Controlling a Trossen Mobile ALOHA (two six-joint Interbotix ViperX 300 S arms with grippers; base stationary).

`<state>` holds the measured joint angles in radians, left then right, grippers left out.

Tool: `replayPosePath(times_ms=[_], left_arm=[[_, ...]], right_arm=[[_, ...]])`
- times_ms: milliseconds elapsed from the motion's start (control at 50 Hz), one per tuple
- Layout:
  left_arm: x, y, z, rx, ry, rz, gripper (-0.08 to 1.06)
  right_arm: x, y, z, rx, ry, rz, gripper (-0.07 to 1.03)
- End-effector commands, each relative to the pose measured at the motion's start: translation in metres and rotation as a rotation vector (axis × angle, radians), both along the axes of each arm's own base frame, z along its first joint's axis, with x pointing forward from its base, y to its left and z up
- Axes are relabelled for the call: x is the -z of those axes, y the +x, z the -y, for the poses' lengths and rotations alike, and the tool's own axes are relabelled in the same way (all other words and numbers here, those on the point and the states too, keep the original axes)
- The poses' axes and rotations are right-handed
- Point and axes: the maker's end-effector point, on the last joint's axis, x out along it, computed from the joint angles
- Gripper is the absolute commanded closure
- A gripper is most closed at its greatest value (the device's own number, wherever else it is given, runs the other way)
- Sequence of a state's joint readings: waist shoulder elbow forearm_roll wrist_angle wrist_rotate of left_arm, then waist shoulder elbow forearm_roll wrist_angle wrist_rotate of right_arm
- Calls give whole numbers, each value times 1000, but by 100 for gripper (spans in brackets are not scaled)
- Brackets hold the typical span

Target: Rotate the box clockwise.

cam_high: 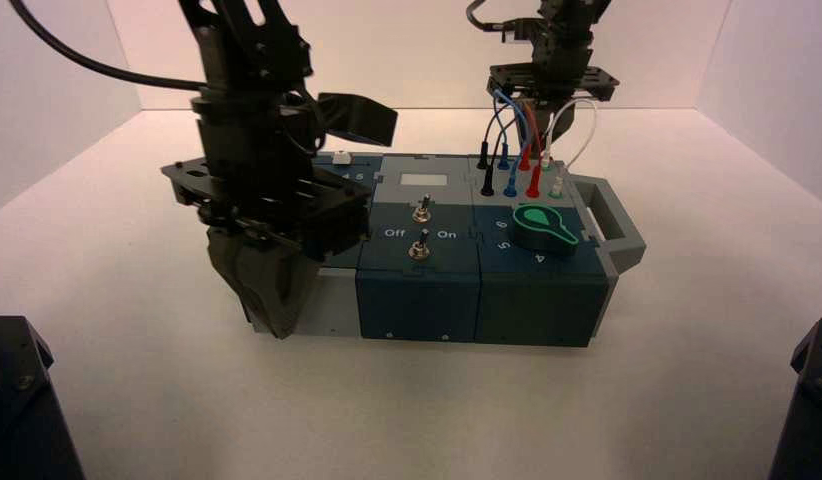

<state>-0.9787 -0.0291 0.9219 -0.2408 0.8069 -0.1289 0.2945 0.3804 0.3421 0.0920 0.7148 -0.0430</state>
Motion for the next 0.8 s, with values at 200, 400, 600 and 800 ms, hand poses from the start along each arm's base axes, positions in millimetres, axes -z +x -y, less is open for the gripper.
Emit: replayPosePath(times_ms=[200,400,600,800], left_arm=[[0,15,14,12,-26,42,101],[8,25,5,-11,-6,52,101],[12,40,-4,-34,14,68,101],[13,60,-11,-69,7,110,101]], right_arm=[[-4,-5,-10,-16,13,4,98],[3,-16,-11,-24,7,-21,98],[4,-25,-10,-16,9,-37,98],[3,-31,-8,-16,9,-42,98]])
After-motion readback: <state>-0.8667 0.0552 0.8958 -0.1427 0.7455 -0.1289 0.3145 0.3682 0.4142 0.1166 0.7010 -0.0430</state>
